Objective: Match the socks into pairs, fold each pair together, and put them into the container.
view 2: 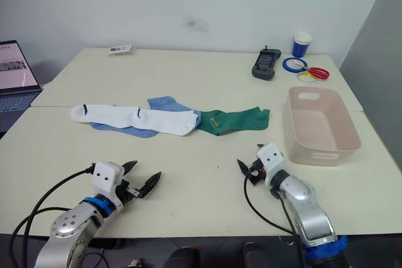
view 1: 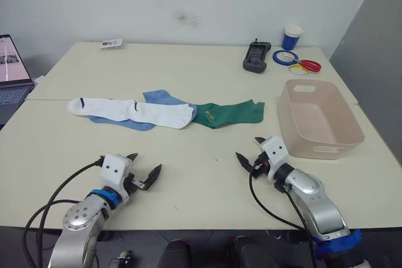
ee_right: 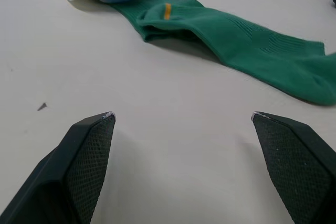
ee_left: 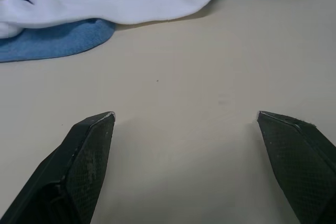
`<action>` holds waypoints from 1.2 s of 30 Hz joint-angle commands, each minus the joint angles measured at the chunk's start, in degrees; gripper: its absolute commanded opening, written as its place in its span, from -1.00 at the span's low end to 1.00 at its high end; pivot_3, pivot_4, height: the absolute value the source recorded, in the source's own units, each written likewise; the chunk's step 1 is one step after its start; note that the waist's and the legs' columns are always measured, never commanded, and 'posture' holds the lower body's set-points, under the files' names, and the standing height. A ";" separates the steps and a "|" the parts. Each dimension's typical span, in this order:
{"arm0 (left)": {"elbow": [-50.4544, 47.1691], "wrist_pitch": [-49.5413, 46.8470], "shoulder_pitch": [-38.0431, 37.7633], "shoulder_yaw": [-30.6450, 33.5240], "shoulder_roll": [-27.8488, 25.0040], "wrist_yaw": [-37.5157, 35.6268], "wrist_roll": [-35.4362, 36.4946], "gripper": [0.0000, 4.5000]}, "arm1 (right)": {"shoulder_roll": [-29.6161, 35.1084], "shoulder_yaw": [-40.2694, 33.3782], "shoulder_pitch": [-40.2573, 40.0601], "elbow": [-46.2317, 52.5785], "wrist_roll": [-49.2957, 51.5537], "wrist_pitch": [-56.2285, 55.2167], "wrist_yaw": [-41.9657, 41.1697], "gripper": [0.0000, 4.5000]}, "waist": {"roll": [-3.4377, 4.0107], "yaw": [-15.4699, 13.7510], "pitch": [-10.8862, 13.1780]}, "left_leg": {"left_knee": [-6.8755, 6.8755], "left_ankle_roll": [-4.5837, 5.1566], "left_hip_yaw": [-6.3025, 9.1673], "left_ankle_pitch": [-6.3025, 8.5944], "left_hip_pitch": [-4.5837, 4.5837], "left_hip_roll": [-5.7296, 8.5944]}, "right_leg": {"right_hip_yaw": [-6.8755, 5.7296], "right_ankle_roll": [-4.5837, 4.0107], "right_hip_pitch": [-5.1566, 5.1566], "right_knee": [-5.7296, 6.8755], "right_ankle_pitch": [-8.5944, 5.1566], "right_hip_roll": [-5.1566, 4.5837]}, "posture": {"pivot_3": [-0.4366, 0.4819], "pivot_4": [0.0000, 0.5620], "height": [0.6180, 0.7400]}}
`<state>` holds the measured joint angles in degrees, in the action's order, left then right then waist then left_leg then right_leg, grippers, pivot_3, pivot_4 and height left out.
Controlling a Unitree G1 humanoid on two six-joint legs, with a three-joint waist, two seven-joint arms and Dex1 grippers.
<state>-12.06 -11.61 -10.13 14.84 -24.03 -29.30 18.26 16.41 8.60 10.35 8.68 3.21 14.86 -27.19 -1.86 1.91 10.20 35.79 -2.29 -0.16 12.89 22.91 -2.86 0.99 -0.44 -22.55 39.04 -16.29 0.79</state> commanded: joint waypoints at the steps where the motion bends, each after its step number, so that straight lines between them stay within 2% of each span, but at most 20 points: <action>1: -3.54 -1.16 -1.10 5.46 2.17 4.24 3.79 1.00 | -1.65 2.28 5.75 0.55 1.80 -0.79 -3.14 0.98 | -0.01 0.07 0.00 | 0.01 0.00 0.01 0.00 -0.01 0.00 | -0.02 0.01 0.02 0.00 0.01 0.01 | -0.05 -0.47 1.00; 6: -5.17 -1.45 -4.47 10.10 5.27 9.14 4.84 1.00 | -6.26 5.70 18.75 -3.49 3.41 -0.44 -7.67 0.98 | -0.01 -0.02 -0.01 | 0.02 0.00 0.04 0.00 -0.02 0.02 | -0.03 0.00 0.02 0.02 0.01 0.13 | -0.05 -0.47 1.00; 9: -6.31 -1.63 -5.91 11.36 6.44 10.79 5.38 1.00 | -7.96 6.34 23.43 -5.93 3.56 -1.03 -8.50 0.98 | -0.12 -0.40 -0.07 | 0.03 0.00 0.06 0.00 0.01 -0.06 | -0.05 0.00 0.02 0.01 0.01 0.09 | -0.05 -0.47 1.00; 12: -7.50 -1.59 -6.78 11.92 6.88 11.86 5.43 1.00 | -9.14 6.22 25.58 -7.66 3.55 -1.66 -8.68 0.98 | -0.24 -0.57 -0.15 | 0.03 0.00 0.08 0.00 0.04 -0.01 | -0.09 -0.01 0.05 -0.05 0.00 0.00 | -0.05 -0.47 1.00; 15: -7.36 -2.64 -4.92 11.84 5.56 12.28 5.59 1.00 | -8.62 6.38 24.47 -7.76 3.17 -2.40 -9.11 0.98 | -0.25 -0.59 -0.15 | 0.05 0.00 0.06 0.00 0.03 0.07 | -0.06 -0.01 0.09 -0.06 0.00 -0.10 | -0.05 -0.47 1.00; 19: -3.34 -5.00 2.78 10.12 1.34 11.88 4.00 1.00 | -7.15 6.61 21.87 -6.76 1.94 -2.73 -8.80 0.98 | -0.28 -0.60 -0.17 | 0.06 0.00 0.12 0.00 0.01 0.04 | -0.14 -0.01 0.11 -0.03 0.00 -0.04 | -0.05 -0.47 1.00; 25: 14.47 -8.57 22.10 5.11 -5.24 10.22 0.23 1.00 | -5.90 6.51 18.71 -4.55 -0.12 -0.84 -6.02 0.98 | -0.27 -0.40 -0.17 | 0.07 0.00 0.11 0.00 -0.01 0.13 | -0.15 -0.01 0.12 0.02 0.01 0.08 | -0.05 -0.47 1.00; 30: 32.77 -8.41 36.68 2.99 -7.07 10.61 -2.70 1.00 | -5.66 5.78 17.16 -2.81 -0.53 0.75 -3.77 0.98 | -0.28 -0.13 -0.16 | 0.07 -0.01 0.08 0.00 0.02 0.12 | -0.12 0.01 0.08 0.02 0.02 0.09 | -0.05 -0.47 1.00; 36: 49.05 -3.81 46.08 -0.51 -7.22 6.91 -6.08 1.00 | -5.49 5.96 16.22 -1.43 -0.77 1.81 -2.52 0.98 | -0.29 -0.22 -0.16 | 0.05 -0.01 0.08 -0.01 0.05 0.12 | -0.14 0.01 0.02 0.02 0.02 0.11 | -0.05 -0.47 1.00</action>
<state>35.18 -17.96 34.59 14.80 -30.56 -21.46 13.28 10.97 14.92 26.26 4.45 2.77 16.82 -30.20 -2.16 1.69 10.04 35.84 -2.30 -0.09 12.88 22.96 -2.73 0.85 -0.44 -22.52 39.06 -16.27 0.88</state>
